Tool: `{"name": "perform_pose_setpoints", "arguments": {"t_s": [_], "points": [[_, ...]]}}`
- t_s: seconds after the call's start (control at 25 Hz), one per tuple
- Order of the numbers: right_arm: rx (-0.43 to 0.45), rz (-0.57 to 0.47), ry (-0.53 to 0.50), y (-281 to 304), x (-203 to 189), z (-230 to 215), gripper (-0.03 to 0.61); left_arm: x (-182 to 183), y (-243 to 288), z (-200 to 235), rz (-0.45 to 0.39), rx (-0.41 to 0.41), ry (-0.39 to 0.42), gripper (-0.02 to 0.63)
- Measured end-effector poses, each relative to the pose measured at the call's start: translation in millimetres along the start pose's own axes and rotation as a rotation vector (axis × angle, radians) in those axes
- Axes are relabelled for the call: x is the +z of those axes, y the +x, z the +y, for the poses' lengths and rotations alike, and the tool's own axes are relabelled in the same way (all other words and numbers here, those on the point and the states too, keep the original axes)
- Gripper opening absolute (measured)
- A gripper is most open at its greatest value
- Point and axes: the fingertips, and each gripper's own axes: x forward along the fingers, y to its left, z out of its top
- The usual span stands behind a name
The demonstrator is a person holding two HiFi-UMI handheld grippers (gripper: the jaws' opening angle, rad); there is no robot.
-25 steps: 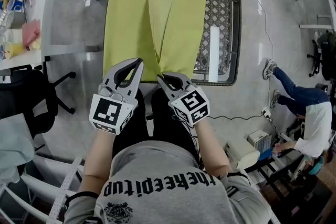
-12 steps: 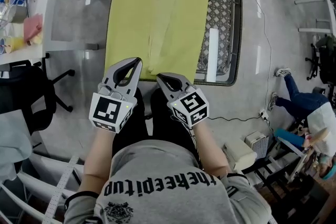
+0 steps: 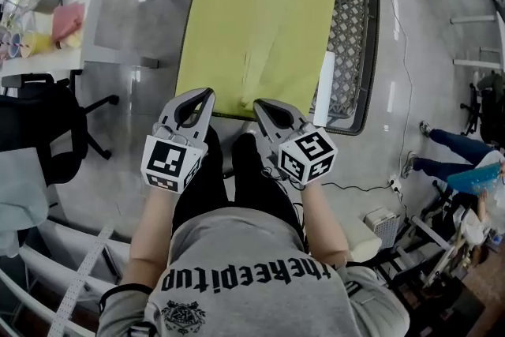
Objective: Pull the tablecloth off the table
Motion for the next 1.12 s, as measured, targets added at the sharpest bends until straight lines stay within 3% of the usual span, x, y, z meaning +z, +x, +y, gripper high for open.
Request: {"name": "perform_pose_setpoints", "arguments": {"t_s": [0.12,0.52,0.64,1.12], "points": [[0.011,-0.001,-0.004,7.8,3.3,8.2,0.011,-14.3,-5.1,7.8,0.026,-0.02,-0.029,0.015],[0.02,0.003,-0.035,32.2,12.8,34.8,0.011,-54.4,-18.4,47.7,0.073,0.036,-0.082,0.02],[0.007,0.004,-0.035,35.7,12.1,40.6,0.011,-68.3,-18.0,58.6,0.103,0.033,-0.103,0.107],[-0.078,-0.002,-0.026,38.5,9.4,52.5,0.011,-123.9,-10.6,99.6,0.231,0.049,-0.201,0.164]]}}
